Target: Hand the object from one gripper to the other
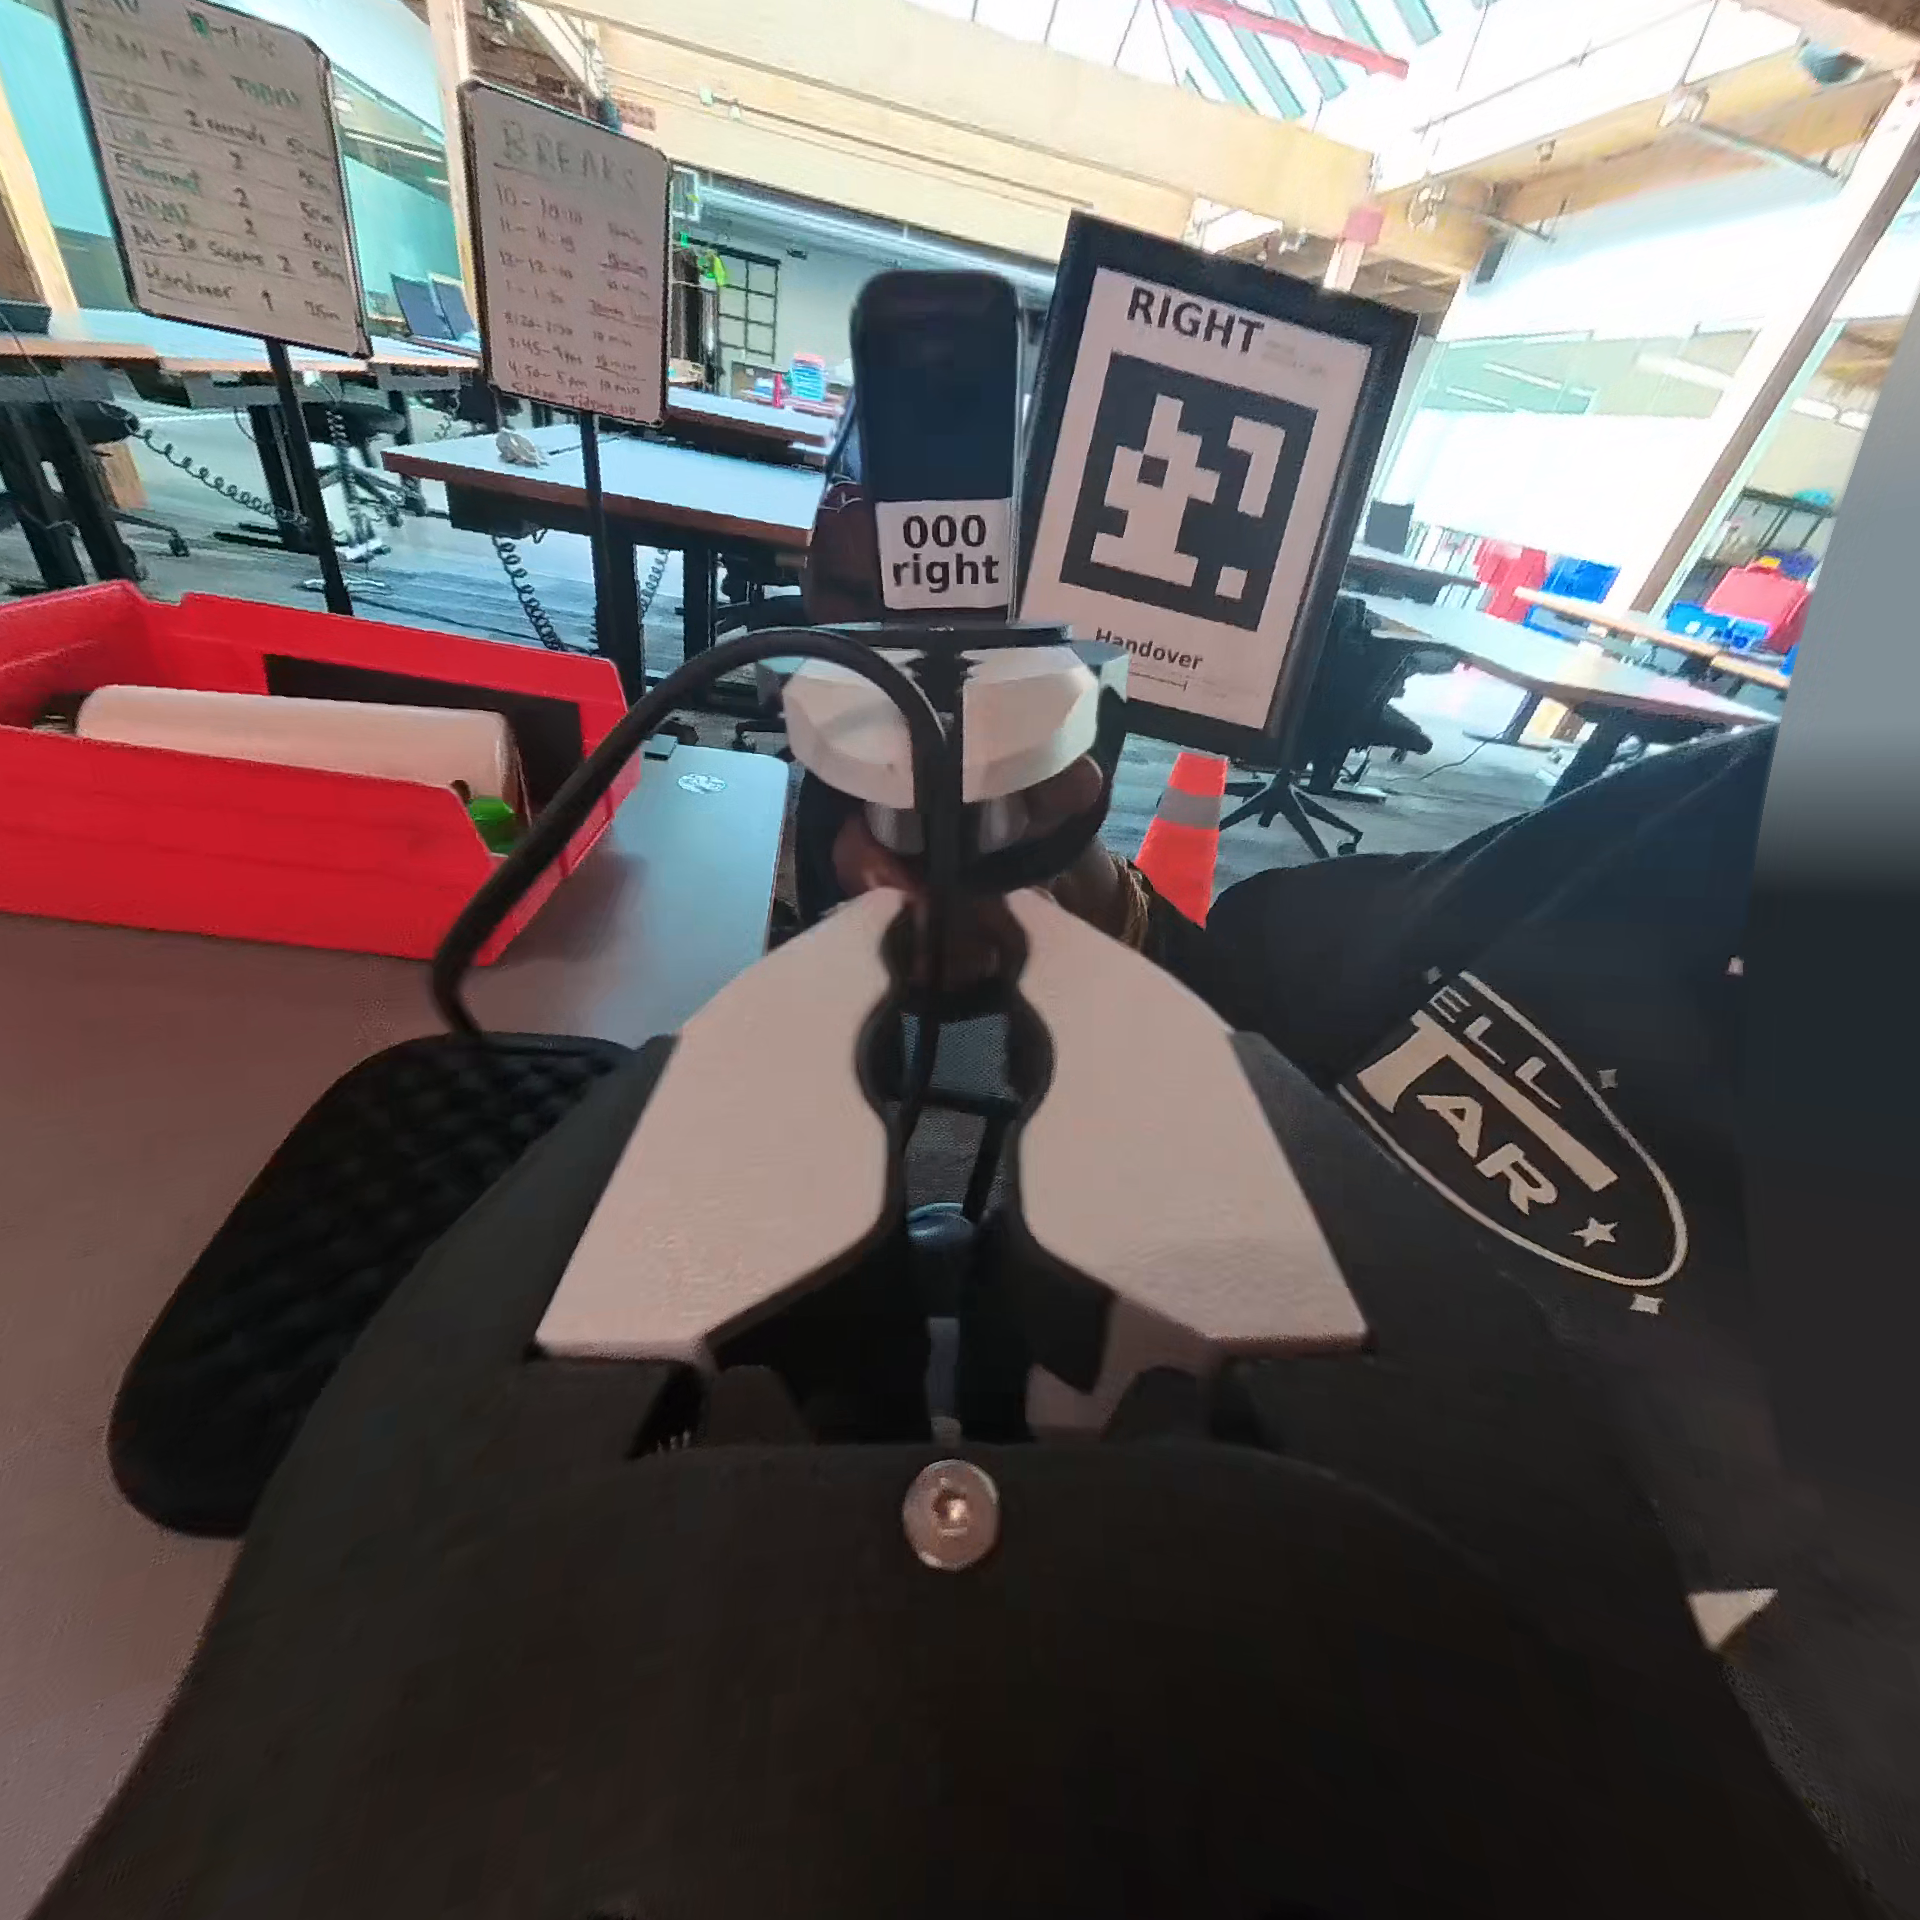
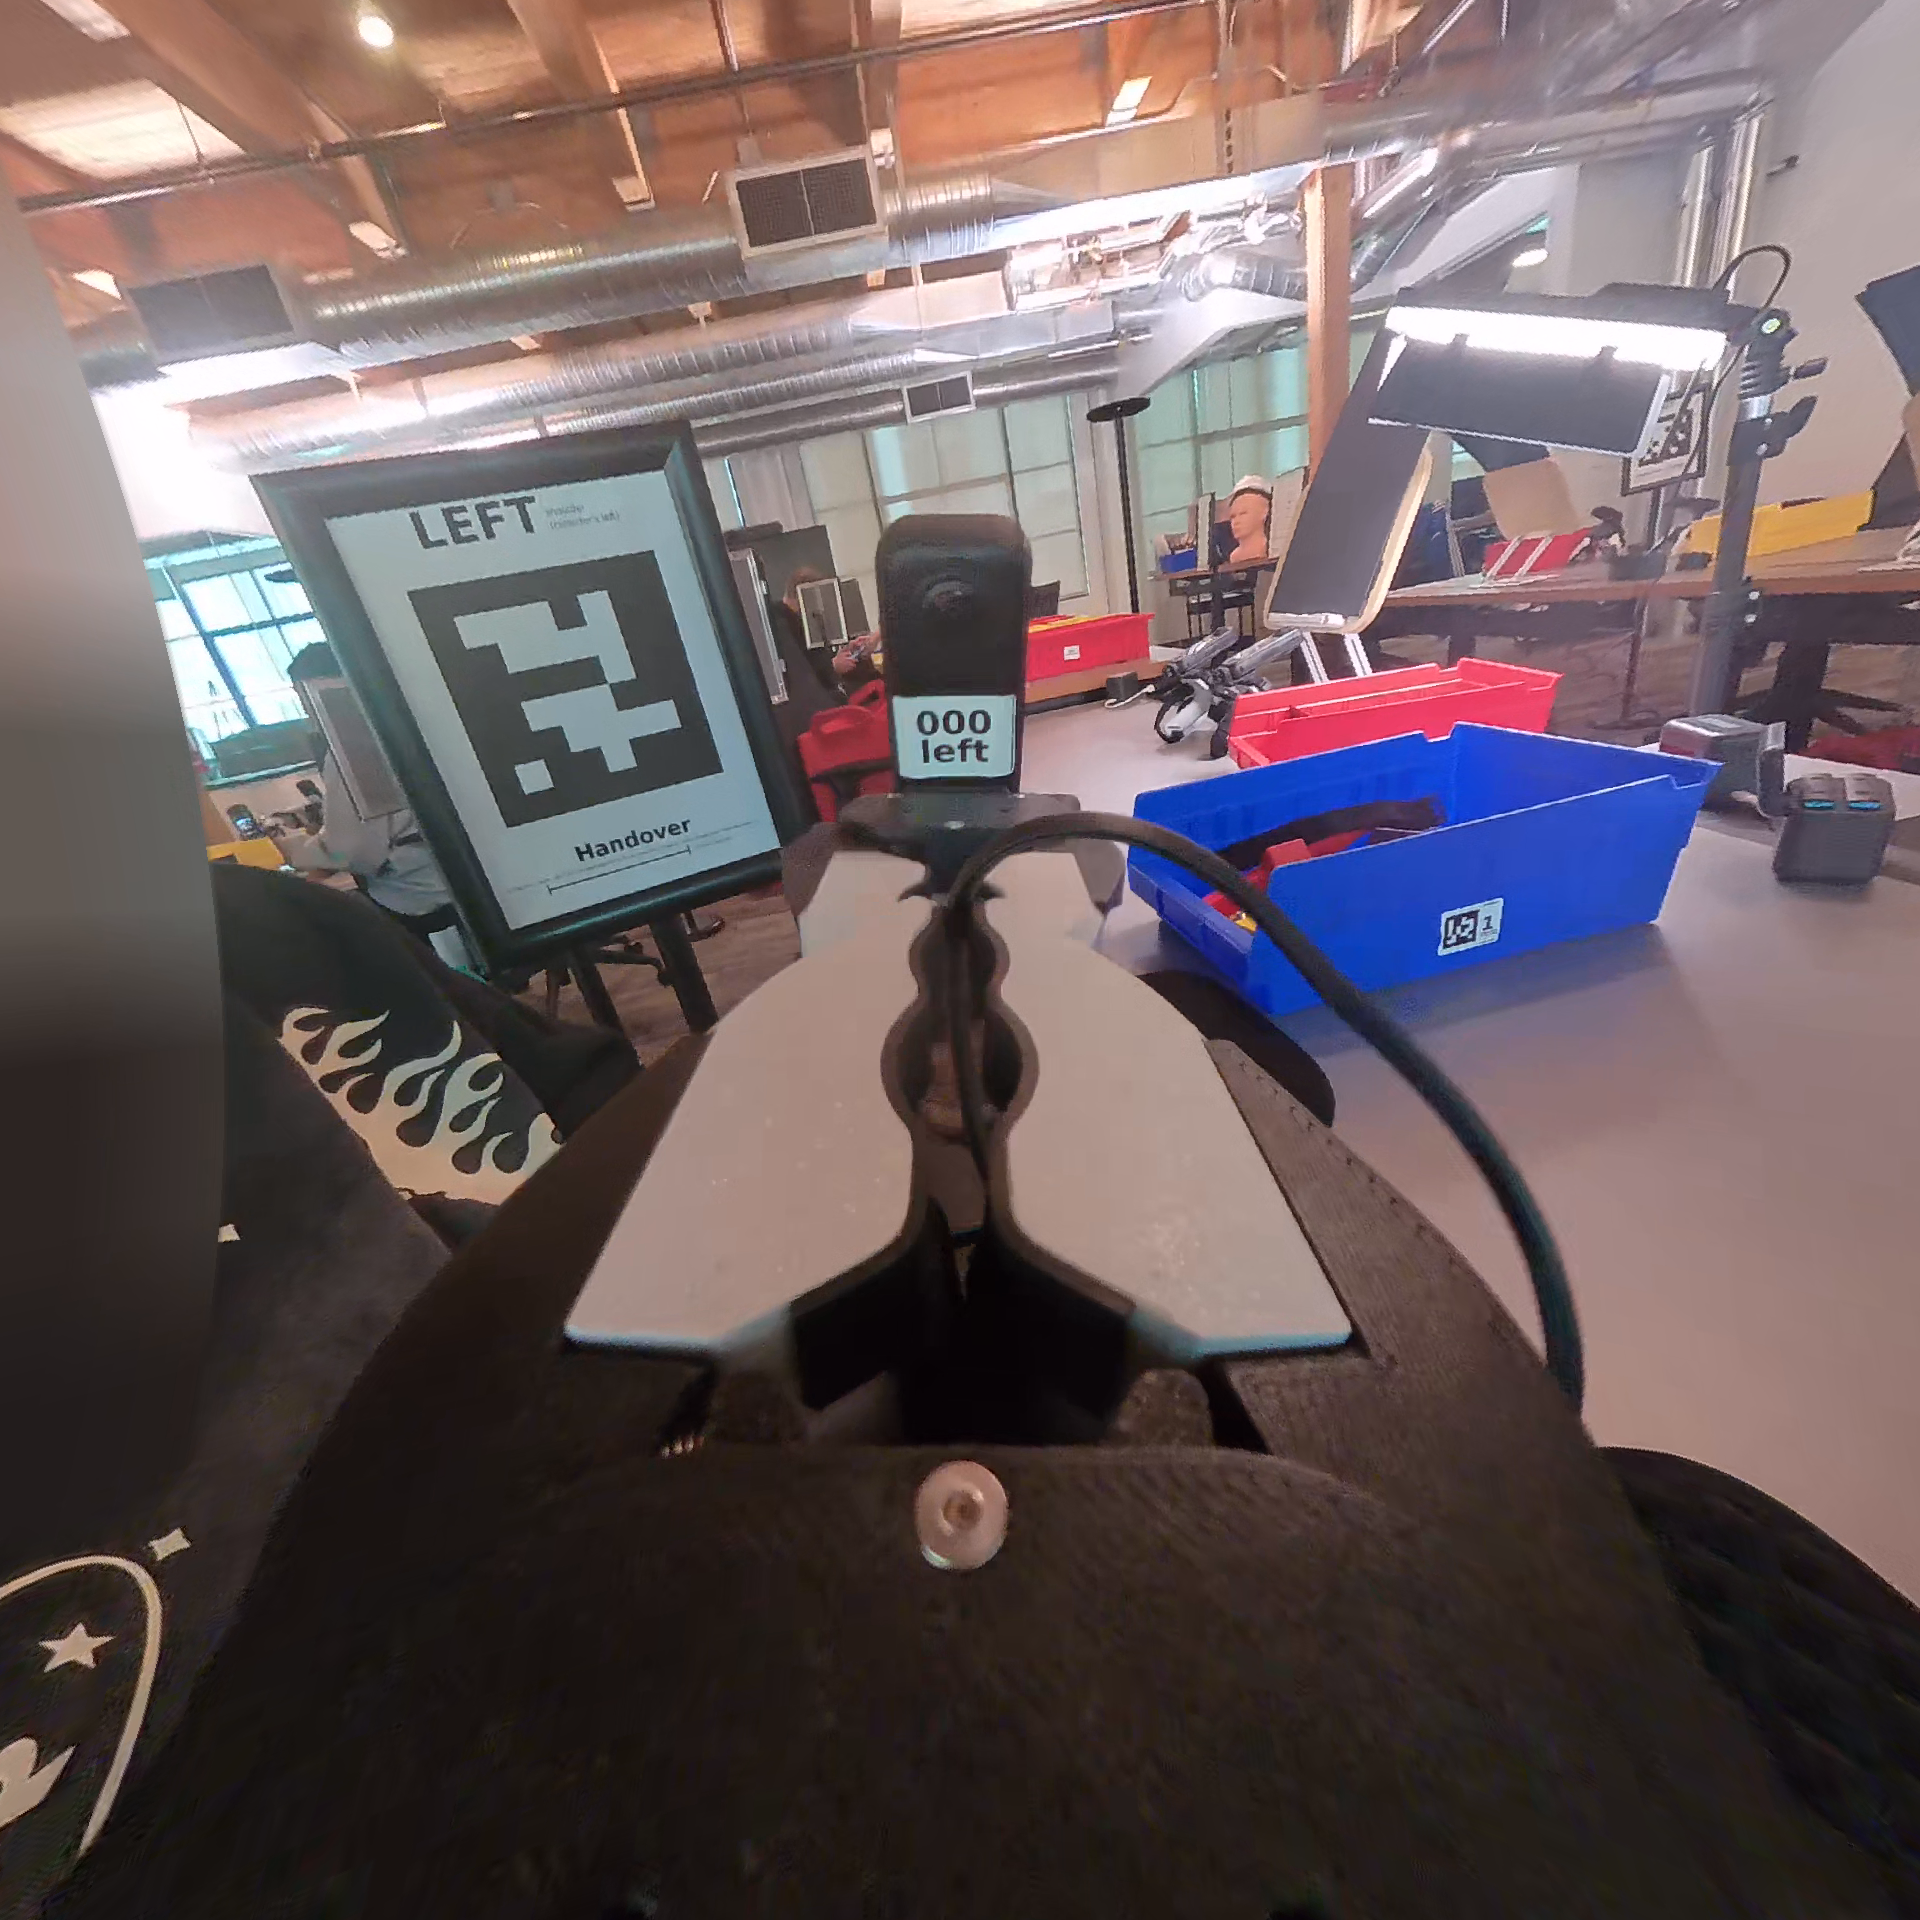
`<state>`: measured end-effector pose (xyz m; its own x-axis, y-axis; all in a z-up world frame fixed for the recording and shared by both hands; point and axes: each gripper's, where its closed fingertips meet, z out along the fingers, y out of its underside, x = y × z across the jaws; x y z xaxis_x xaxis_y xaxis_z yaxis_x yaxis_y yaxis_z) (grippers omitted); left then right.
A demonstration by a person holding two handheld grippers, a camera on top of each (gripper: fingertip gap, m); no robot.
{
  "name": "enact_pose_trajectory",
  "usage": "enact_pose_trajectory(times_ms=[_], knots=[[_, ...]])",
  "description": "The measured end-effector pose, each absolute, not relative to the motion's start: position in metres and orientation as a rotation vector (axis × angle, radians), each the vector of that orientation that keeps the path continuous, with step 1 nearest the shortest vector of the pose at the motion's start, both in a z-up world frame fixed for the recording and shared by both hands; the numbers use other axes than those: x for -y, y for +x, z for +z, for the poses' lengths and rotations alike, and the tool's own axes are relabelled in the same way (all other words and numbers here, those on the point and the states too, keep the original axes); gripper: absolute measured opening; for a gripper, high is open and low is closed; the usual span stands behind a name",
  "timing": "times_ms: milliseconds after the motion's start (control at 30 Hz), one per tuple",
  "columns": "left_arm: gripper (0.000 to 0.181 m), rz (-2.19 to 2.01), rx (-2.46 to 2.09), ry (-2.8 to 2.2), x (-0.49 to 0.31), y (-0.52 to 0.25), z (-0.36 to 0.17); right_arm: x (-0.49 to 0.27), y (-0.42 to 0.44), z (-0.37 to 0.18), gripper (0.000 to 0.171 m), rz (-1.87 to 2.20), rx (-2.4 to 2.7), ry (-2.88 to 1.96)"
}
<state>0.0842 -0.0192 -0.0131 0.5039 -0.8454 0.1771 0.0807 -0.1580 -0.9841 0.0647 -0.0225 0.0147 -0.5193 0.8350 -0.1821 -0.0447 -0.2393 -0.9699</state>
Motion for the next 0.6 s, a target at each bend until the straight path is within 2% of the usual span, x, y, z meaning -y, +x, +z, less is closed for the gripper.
enact_pose_trajectory(times_ms=[33,367,433,500,600], knots=[[0.004,-0.930,-0.693,-1.510,0.018,0.086,-0.013,0.023,0.065,0.015,0.005,1.823,1.391,-0.982],[0.004,-1.029,-0.515,-1.363,0.019,0.068,0.018,0.031,0.059,-0.003,0.027,1.776,1.519,-0.997],[0.003,-1.041,-0.501,-1.354,0.019,0.067,0.020,0.039,0.055,-0.009,0.022,1.754,1.564,-0.975],[0.004,-1.048,-0.503,-1.344,0.019,0.068,0.020,0.040,0.053,-0.009,0.005,1.736,1.554,-0.960],[0.013,-1.021,-0.510,-1.345,0.019,0.066,0.020,0.037,0.057,-0.004,0.004,1.749,1.535,-0.951]])
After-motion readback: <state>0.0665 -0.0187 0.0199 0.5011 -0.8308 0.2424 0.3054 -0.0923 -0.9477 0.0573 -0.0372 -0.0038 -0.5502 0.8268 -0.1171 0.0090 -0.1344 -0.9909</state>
